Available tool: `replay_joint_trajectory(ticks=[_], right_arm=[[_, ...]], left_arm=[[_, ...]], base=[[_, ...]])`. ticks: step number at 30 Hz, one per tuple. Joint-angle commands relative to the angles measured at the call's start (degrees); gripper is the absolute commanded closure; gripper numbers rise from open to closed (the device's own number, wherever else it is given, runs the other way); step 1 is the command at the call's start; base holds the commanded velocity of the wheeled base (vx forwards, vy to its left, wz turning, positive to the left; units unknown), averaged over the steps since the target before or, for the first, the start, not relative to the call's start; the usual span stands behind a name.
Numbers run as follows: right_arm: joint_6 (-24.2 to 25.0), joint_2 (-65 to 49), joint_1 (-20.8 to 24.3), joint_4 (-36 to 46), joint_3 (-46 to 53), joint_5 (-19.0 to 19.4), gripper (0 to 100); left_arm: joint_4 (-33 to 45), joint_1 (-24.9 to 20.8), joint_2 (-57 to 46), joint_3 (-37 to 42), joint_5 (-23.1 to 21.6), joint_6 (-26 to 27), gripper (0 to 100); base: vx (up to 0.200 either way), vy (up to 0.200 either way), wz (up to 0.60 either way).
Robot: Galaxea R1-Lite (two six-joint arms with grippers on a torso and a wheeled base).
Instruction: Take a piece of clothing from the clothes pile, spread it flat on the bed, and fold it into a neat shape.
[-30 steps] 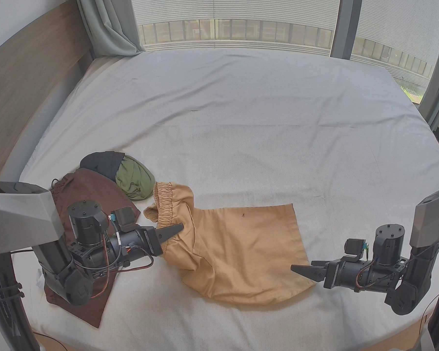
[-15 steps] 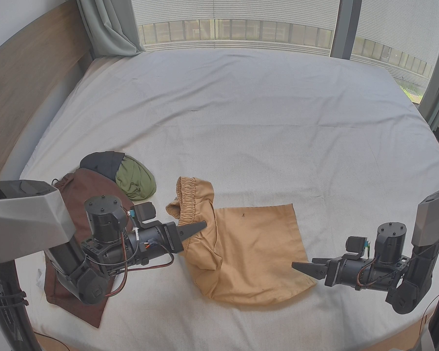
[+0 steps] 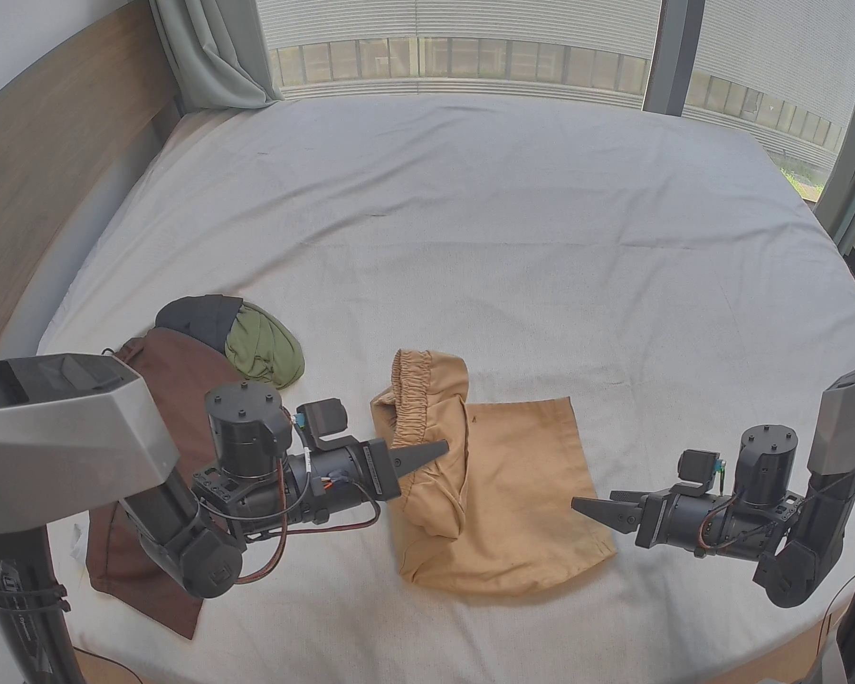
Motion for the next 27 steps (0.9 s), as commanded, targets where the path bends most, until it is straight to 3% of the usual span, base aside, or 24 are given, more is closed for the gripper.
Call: replay_joint_trajectory(ticks=[1, 11, 27], right_arm=[[0.2, -0.9, -0.1, 0.0, -0.7, 0.0, 0], [0.3, -1.2, -0.7, -0.1, -2.0, -0.1, 0], [0.3, -1.2, -1.6, 0.0, -3.4, -0.1, 0]], left_arm=[[-0.4, -1.6, 3.0, -1.2, 0.0, -0.1, 100], [-0.4, -4.1, 7.3, -4.5, -0.2, -4.5, 100], [-0.2, -5.3, 12.4, -9.3, 0.1, -4.6, 100]], base=[[0.000, 0.000, 0.00], [0.000, 0.000, 0.00], [0.000, 0.000, 0.00]])
